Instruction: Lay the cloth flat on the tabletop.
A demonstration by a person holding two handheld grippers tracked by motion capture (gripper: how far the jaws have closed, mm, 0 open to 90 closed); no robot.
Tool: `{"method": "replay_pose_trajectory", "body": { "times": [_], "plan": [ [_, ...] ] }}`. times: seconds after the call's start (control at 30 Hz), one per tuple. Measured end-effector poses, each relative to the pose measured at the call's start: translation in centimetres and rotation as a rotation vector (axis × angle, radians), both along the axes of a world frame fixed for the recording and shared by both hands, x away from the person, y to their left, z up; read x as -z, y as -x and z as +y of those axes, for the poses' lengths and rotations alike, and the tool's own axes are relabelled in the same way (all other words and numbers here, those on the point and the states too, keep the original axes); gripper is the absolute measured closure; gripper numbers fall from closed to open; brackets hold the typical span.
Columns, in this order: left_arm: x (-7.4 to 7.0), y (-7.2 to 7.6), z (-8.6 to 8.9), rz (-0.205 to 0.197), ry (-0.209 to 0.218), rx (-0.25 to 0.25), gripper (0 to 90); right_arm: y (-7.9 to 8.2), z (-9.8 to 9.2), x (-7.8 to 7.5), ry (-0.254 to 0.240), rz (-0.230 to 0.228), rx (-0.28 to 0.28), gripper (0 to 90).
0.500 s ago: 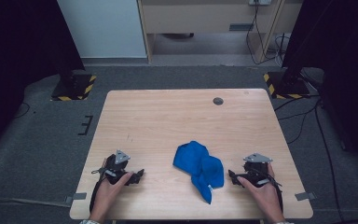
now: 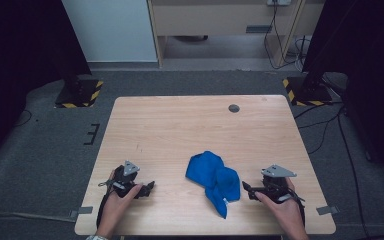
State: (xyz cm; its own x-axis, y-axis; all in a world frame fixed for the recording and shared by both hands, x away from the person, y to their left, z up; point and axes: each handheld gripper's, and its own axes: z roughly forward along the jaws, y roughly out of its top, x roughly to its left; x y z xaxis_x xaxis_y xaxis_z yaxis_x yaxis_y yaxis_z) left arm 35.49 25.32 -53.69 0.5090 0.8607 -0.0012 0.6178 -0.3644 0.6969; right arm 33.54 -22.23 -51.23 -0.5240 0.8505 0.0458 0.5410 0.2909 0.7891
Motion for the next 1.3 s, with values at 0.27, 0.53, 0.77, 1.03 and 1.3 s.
{"method": "replay_pose_trajectory", "body": {
  "times": [0.27,0.53,0.77,1.03,1.3],
  "plan": [
    [0.0,0.0,0.0,0.0,0.001,-0.002,0.0,0.6,2.3,-1.8,0.019,-0.025,-0.1,9.9],
    [0.0,0.0,0.0,0.0,0.001,-0.008,0.0,0.9,4.6,-2.5,0.01,-0.036,-0.177,8.6],
    [0.0,0.0,0.0,0.0,0.001,-0.008,0.0,0.3,6.1,-2.6,0.0,-0.023,-0.217,6.2],
    [0.0,0.0,0.0,0.0,0.001,-0.008,0.0,-0.9,8.4,-2.1,0.029,-0.016,-0.251,5.4],
    [0.0,-0.1,-0.1,-0.001,0.0,-0.015,0.0,-1.8,9.8,-0.6,0.068,0.011,-0.254,11.4]
  ]
}}
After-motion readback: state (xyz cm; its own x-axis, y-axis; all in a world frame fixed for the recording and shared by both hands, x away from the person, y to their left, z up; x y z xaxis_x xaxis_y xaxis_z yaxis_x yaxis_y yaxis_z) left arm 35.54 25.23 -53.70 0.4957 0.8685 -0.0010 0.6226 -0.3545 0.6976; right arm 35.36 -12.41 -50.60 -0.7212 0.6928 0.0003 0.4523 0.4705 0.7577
